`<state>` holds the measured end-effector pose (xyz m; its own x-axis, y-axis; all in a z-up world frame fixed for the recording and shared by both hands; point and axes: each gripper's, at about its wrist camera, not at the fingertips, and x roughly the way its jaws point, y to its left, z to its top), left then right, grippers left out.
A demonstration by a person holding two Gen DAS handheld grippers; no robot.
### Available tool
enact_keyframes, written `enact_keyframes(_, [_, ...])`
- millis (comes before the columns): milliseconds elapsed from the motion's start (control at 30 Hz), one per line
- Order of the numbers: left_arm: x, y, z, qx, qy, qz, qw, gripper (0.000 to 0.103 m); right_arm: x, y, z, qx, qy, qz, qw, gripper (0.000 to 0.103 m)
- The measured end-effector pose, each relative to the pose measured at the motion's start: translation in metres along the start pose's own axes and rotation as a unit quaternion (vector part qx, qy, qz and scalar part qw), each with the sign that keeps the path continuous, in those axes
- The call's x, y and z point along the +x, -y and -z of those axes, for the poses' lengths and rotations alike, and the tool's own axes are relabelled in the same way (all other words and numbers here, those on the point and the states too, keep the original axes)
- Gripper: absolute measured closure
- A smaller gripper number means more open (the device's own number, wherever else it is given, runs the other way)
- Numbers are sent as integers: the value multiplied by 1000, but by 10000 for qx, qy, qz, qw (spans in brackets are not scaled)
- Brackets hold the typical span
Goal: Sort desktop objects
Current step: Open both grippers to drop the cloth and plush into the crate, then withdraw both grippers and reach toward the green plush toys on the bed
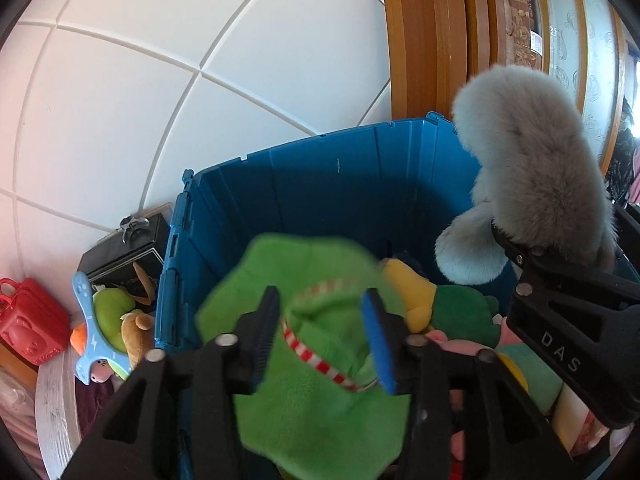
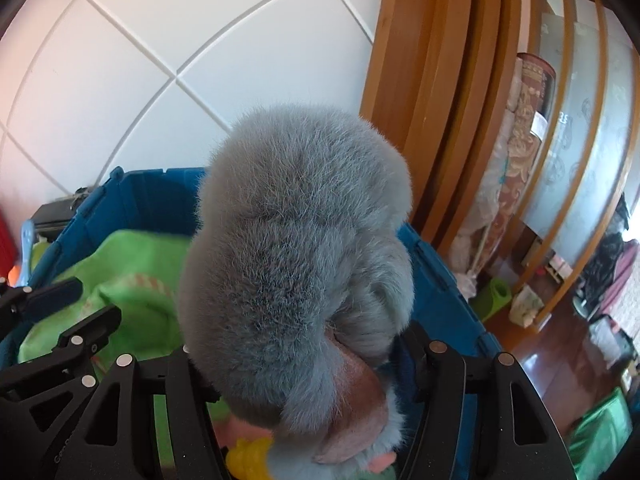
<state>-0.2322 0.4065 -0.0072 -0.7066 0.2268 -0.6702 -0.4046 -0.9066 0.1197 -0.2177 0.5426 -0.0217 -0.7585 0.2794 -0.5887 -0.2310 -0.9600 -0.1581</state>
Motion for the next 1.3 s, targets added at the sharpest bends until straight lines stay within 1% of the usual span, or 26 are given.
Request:
enact_keyframes(67, [-2, 1, 0, 35, 19, -8, 10000, 41, 1, -1, 1, -23, -16, 5, 10000, 39])
enact_keyframes(167, [-1, 1, 0, 54, -1, -10, 10000, 40, -1, -5, 2, -66, -48, 7, 10000, 37])
enact_keyframes(233, [0, -1, 0, 16, -36, 1, 10000, 40, -1, -5, 2, -73, -45, 44, 10000, 32])
enact_keyframes(267, [1, -2, -1, -12, -60, 11, 10000, 40, -1, -5, 2, -68, -34, 89, 9999, 26])
enact_keyframes(300, [0, -2, 0, -27, -78, 22, 10000, 40, -1, -3, 2, -40, -25, 130, 9999, 15])
enact_keyframes(333, [0, -2, 0, -40, -108, 53, 9999, 40, -2, -1, 1, 13, -18, 131, 9999, 9])
enact_keyframes(367, [0, -2, 0, -44, -126, 73, 9999, 40, -2, 1, 0, 67, -19, 91, 9999, 0])
enact_keyframes(433, [1, -2, 1, -37, -134, 76, 9999, 39, -3, 3, 0, 115, -25, 40, 9999, 0])
enact_keyframes(733, [4, 0, 3, 40, -161, 61, 9998, 35, -3, -1, 0, 2, -60, 92, 9999, 0])
enact_keyframes(1000, [1, -5, 2, -89, -106, 101, 9999, 34, -8, -2, 0, -8, 45, 85, 10000, 0])
enact_keyframes(1100, [-5, -13, 1, -288, -68, 236, 9993, 34, -18, 1, -2, 95, 184, 10, 9998, 0])
enact_keyframes(1233, [-21, -30, 2, -498, -261, 593, 9967, 34, -41, 9, -9, 319, 382, -196, 9986, 0])
enact_keyframes(1300, [-36, -39, 4, -439, -185, 526, 9975, 34, -59, 13, -13, 453, 515, -319, 9971, 0])
